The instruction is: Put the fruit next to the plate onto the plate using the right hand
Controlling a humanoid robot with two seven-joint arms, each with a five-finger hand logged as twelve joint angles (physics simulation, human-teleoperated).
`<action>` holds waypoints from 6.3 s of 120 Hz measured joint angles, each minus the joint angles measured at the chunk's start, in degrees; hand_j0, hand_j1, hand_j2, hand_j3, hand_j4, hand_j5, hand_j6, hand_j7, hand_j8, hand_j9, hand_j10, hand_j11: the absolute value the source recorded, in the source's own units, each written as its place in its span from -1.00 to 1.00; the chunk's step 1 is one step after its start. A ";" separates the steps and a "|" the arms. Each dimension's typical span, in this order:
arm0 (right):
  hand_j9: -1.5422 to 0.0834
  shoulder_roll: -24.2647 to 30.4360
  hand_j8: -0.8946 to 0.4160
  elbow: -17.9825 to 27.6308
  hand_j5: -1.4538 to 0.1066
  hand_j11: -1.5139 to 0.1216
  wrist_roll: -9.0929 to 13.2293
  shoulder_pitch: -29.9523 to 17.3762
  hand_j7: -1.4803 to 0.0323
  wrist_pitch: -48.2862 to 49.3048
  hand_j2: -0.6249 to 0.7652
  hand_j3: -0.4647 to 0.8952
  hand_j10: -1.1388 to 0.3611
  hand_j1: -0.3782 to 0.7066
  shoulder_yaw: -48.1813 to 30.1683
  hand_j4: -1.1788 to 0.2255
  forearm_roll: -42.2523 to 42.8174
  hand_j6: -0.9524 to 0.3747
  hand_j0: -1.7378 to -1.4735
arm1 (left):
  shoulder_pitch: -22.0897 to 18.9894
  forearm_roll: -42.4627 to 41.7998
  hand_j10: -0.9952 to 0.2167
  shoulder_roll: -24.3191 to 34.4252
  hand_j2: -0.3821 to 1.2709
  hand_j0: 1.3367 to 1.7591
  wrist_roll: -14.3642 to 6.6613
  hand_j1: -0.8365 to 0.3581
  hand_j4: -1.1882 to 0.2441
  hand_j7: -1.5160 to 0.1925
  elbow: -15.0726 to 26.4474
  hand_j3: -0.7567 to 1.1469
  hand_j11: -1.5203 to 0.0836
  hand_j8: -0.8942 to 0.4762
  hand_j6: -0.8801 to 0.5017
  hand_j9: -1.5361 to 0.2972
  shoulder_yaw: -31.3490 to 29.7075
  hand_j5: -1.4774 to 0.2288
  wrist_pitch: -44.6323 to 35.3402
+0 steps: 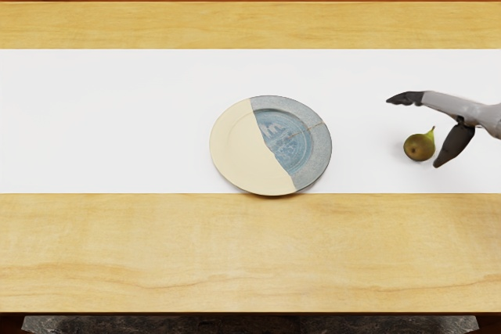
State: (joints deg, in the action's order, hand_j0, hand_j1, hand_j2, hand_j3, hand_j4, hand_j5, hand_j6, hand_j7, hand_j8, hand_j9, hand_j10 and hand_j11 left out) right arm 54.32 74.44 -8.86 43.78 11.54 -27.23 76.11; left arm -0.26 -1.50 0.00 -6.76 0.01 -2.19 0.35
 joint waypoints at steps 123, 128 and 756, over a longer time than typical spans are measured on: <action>0.29 -6.83 -0.23 -8.43 0.23 0.24 -1.24 -0.62 0.30 -3.61 -0.20 -0.32 0.00 -0.11 4.19 0.13 2.80 -0.15 -0.40 | 0.00 0.00 0.64 0.00 -0.54 0.52 -0.01 0.98 0.66 0.77 0.00 -0.21 0.90 0.31 0.27 0.68 0.00 0.73 0.00; 0.28 -7.02 -0.23 -8.43 0.22 0.24 -1.24 -0.65 0.30 -3.74 -0.20 -0.32 0.00 -0.10 4.20 0.12 2.81 -0.16 -0.40 | 0.00 0.00 0.64 0.00 -0.54 0.52 -0.01 0.98 0.66 0.77 0.00 -0.21 0.90 0.31 0.27 0.68 0.00 0.73 0.00; -0.06 -20.05 -0.34 0.51 -0.13 -0.08 -0.73 11.04 -0.06 1.02 0.09 -0.32 0.02 0.15 4.72 -0.16 -7.98 -0.46 -0.39 | 0.00 0.00 0.64 0.00 -0.54 0.52 -0.01 0.98 0.66 0.77 0.00 -0.20 0.90 0.30 0.27 0.68 -0.01 0.73 0.00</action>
State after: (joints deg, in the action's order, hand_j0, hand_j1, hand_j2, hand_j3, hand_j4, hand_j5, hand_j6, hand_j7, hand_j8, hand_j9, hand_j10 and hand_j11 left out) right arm 34.27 74.95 -9.59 54.82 12.57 -22.51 68.14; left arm -0.26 -1.49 0.00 -6.77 0.01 -2.20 0.35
